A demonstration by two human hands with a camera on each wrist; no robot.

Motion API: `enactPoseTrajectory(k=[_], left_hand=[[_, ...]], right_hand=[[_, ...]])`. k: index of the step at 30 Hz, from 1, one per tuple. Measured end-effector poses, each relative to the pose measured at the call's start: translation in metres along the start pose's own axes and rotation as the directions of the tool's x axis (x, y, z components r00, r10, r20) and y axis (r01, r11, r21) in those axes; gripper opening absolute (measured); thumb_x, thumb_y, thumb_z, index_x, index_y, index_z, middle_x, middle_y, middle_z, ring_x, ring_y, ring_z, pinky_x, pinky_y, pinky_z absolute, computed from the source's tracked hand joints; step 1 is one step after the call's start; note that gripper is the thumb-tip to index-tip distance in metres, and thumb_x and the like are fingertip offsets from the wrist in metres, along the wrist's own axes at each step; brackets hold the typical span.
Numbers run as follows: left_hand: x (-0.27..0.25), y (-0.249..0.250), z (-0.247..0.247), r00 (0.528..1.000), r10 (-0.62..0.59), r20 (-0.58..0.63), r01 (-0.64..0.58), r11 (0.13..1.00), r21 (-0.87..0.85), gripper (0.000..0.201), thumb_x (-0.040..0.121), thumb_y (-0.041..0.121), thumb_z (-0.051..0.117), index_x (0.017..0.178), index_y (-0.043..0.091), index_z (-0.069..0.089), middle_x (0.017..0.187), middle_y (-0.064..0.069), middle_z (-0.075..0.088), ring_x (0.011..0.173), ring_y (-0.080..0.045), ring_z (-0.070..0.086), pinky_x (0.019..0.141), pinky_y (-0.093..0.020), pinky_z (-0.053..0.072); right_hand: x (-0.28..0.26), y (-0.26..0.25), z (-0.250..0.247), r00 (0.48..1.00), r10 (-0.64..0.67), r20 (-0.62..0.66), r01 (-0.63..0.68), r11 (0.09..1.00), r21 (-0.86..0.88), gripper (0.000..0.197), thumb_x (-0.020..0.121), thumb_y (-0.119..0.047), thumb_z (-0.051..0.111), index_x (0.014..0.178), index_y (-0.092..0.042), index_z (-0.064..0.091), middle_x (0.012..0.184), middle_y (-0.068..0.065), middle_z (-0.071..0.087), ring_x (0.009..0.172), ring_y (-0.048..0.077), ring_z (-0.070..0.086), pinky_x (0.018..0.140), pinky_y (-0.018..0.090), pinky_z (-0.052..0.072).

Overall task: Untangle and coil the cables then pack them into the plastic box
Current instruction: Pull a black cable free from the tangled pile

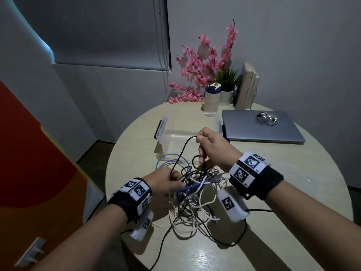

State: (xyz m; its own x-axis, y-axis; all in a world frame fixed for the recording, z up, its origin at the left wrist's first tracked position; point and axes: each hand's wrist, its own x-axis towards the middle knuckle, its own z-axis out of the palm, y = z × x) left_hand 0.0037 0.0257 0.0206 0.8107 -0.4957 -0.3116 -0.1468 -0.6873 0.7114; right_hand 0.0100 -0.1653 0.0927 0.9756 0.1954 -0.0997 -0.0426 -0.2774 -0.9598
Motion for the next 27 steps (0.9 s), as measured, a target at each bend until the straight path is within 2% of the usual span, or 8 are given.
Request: enactPoseTrajectory(k=[3, 7, 13, 16, 18, 20, 23, 27], left_hand=[[-0.005, 0.003, -0.004, 0.976, 0.079, -0.201, -0.095, 0.993, -0.068, 0.03, 0.094, 0.019, 0.058, 0.069, 0.009, 0.044, 0.064, -0.001, 0.039, 0.059, -0.011, 0.037, 0.063, -0.029, 0.033], [-0.011, 0.015, -0.012, 0.903, 0.078, -0.422, -0.217, 0.931, -0.292, 0.012, 0.097, 0.012, 0.05, 0.087, 0.009, 0.055, 0.078, -0.005, 0.051, 0.065, -0.011, 0.053, 0.064, -0.025, 0.054], [-0.016, 0.029, -0.012, 0.763, 0.059, -0.644, -0.407, 0.818, -0.407, 0.016, 0.098, 0.008, 0.046, 0.086, 0.013, 0.055, 0.083, -0.011, 0.051, 0.067, -0.019, 0.052, 0.062, -0.022, 0.055], [-0.018, 0.02, -0.012, 0.88, 0.037, -0.473, -0.135, 0.975, -0.175, 0.022, 0.092, 0.016, 0.061, 0.112, 0.024, 0.056, 0.098, -0.005, 0.055, 0.081, -0.017, 0.057, 0.075, -0.033, 0.053], [-0.019, 0.01, -0.014, 0.944, -0.069, -0.324, 0.099, 0.992, 0.076, 0.081, 0.078, 0.028, 0.077, 0.143, 0.032, 0.028, 0.127, -0.007, 0.045, 0.112, -0.023, 0.053, 0.095, -0.037, 0.046], [-0.023, 0.016, -0.013, 0.934, -0.037, -0.355, 0.07, 0.994, 0.081, 0.11, 0.067, 0.033, 0.085, 0.148, 0.037, 0.01, 0.15, -0.006, 0.022, 0.133, -0.025, 0.036, 0.106, -0.042, 0.039], [-0.023, 0.027, -0.008, 0.89, 0.202, -0.408, -0.182, 0.979, 0.086, 0.078, 0.072, 0.035, 0.081, 0.136, 0.034, 0.037, 0.144, 0.003, 0.035, 0.13, -0.01, 0.038, 0.108, -0.03, 0.035], [-0.016, 0.026, -0.001, 0.937, 0.169, -0.306, -0.161, 0.986, 0.053, 0.009, 0.086, 0.023, 0.069, 0.094, 0.021, 0.064, 0.083, 0.008, 0.067, 0.074, 0.001, 0.06, 0.075, -0.02, 0.047]], right_hand=[[0.006, 0.016, 0.001, 1.0, -0.031, -0.003, 0.03, 0.99, -0.136, 0.019, 0.101, -0.023, 0.034, 0.085, -0.019, 0.043, 0.063, 0.007, 0.052, 0.057, 0.027, 0.059, 0.052, 0.034, 0.046], [0.009, 0.037, 0.003, 0.994, -0.101, 0.036, 0.107, 0.907, -0.407, 0.021, 0.098, -0.024, 0.044, 0.078, -0.023, 0.047, 0.068, -0.001, 0.054, 0.074, 0.024, 0.056, 0.072, 0.036, 0.046], [-0.006, 0.057, 0.004, 0.993, -0.053, 0.109, 0.093, 0.908, -0.408, 0.021, 0.097, -0.019, 0.048, 0.079, -0.018, 0.058, 0.07, -0.001, 0.059, 0.064, 0.013, 0.052, 0.062, 0.027, 0.043], [-0.007, 0.049, -0.001, 0.987, -0.133, 0.086, 0.157, 0.889, -0.43, 0.027, 0.099, -0.024, 0.043, 0.085, -0.018, 0.064, 0.071, 0.001, 0.065, 0.059, 0.011, 0.054, 0.061, 0.028, 0.045], [-0.008, 0.038, -0.005, 0.979, -0.194, 0.063, 0.203, 0.907, -0.368, 0.028, 0.1, -0.026, 0.041, 0.09, -0.015, 0.065, 0.073, 0.006, 0.066, 0.062, 0.018, 0.055, 0.061, 0.033, 0.047], [-0.009, 0.023, -0.004, 0.969, -0.243, 0.042, 0.245, 0.937, -0.25, 0.026, 0.101, -0.024, 0.04, 0.092, -0.015, 0.062, 0.072, 0.01, 0.062, 0.057, 0.019, 0.055, 0.054, 0.03, 0.047], [-0.014, -0.007, 0.002, 0.933, -0.36, 0.005, 0.36, 0.932, -0.049, 0.024, 0.101, -0.019, 0.041, 0.088, -0.016, 0.061, 0.071, 0.012, 0.059, 0.053, 0.02, 0.055, 0.052, 0.031, 0.049], [-0.021, -0.037, 0.003, 0.863, -0.5, -0.078, 0.506, 0.851, 0.139, 0.017, 0.097, -0.005, 0.046, 0.096, -0.004, 0.064, 0.076, 0.012, 0.06, 0.058, 0.018, 0.055, 0.059, 0.031, 0.054]])
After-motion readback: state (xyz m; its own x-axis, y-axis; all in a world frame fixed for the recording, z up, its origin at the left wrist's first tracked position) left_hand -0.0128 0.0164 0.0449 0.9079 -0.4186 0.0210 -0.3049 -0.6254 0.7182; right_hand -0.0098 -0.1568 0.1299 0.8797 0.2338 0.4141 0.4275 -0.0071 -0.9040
